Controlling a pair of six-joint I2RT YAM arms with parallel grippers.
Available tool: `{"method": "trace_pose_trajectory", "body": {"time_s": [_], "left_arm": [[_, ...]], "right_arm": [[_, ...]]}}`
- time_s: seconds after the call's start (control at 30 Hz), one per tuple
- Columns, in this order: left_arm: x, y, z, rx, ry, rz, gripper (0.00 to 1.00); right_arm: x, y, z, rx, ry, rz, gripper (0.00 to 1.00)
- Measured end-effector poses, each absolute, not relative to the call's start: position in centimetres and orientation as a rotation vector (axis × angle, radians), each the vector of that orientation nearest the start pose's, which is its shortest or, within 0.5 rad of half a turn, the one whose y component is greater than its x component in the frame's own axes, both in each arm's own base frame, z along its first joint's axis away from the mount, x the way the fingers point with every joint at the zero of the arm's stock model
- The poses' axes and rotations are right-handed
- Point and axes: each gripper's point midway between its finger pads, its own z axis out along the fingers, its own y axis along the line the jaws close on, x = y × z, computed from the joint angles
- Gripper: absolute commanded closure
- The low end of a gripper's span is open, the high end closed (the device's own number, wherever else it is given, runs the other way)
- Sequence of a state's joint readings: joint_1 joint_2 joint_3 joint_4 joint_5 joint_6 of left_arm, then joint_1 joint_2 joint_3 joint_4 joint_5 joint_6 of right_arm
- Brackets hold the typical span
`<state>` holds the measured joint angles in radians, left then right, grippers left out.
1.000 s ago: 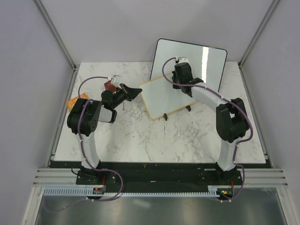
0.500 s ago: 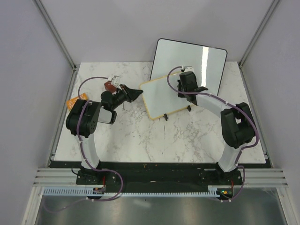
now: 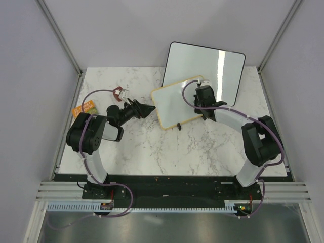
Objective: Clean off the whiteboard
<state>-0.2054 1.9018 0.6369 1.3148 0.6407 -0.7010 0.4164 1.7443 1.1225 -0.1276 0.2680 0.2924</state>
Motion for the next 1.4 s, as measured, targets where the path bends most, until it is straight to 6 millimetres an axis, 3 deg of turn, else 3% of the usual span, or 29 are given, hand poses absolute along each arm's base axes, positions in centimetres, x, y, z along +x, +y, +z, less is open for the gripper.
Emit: {"method": "trace_pose_trajectory", "body": {"time_s": [0.17,0.33,0.47,0.63,0.67,0.7,0.73,0.77,0.83,0.9,0.93,1.0,1.03,1.07,1.1,1.27,1.4], "left_arm": [[38.7,-20.1,12.7,0.12,1.647,-1.113,0.16],[39.3,-18.9,13.2,0.076,1.62,-1.025,0.15],[39.8,-18.4,13.3,0.053,1.613,-0.998,0.14],[40.3,-18.5,13.7,0.052,1.601,-0.994,0.15],[40.4,-18.5,13.7,0.052,1.6,-0.994,0.15],[40.4,-18.5,13.7,0.052,1.6,-0.994,0.15],[40.5,-18.5,13.7,0.053,1.6,-0.995,0.15],[40.5,-18.5,13.7,0.054,1.6,-0.995,0.15],[40.6,-18.6,13.7,0.059,1.599,-0.999,0.15],[40.6,-18.7,13.6,0.062,1.603,-1.003,0.15],[40.5,-18.7,13.5,0.065,1.606,-1.006,0.15],[40.5,-18.8,13.4,0.066,1.608,-1.007,0.15],[40.5,-18.8,13.4,0.066,1.608,-1.007,0.15],[40.5,-18.8,13.4,0.066,1.608,-1.008,0.15],[40.5,-18.8,13.4,0.066,1.608,-1.008,0.15],[40.5,-18.8,13.4,0.067,1.608,-1.008,0.17],[40.5,-18.7,13.4,0.067,1.608,-1.008,0.18]], "right_arm": [[40.0,15.9,8.4,-0.06,2.314,0.106,1.0],[37.3,18.2,10.5,-0.139,2.286,0.176,0.95],[34.3,18.4,9.2,-0.159,2.332,0.223,0.91],[29.4,16.6,4.6,-0.144,2.472,0.231,0.57],[28.4,16.3,3.8,-0.142,2.497,0.231,0.45],[27.6,16.1,3.3,-0.142,2.514,0.236,0.4],[27.0,16.0,3.1,-0.141,2.525,0.246,0.33],[26.5,15.9,3.2,-0.145,2.521,0.256,0.21],[26.5,16.0,4.1,-0.132,2.492,0.28,0.13],[27.1,16.3,5.5,-0.124,2.438,0.305,0.11],[27.4,16.3,6.2,-0.121,2.411,0.313,0.12],[28.1,16.3,7.2,-0.107,2.368,0.307,0.31],[28.6,16.3,7.7,-0.096,2.346,0.298,0.5],[28.7,16.2,7.8,-0.099,2.342,0.293,0.8],[29.1,16.1,7.9,-0.089,2.331,0.277,0.96],[31.2,15.3,7.1,-0.017,2.317,0.167,1.0],[32.6,12.7,6.0,0.082,2.323,0.051,1.0]]}}
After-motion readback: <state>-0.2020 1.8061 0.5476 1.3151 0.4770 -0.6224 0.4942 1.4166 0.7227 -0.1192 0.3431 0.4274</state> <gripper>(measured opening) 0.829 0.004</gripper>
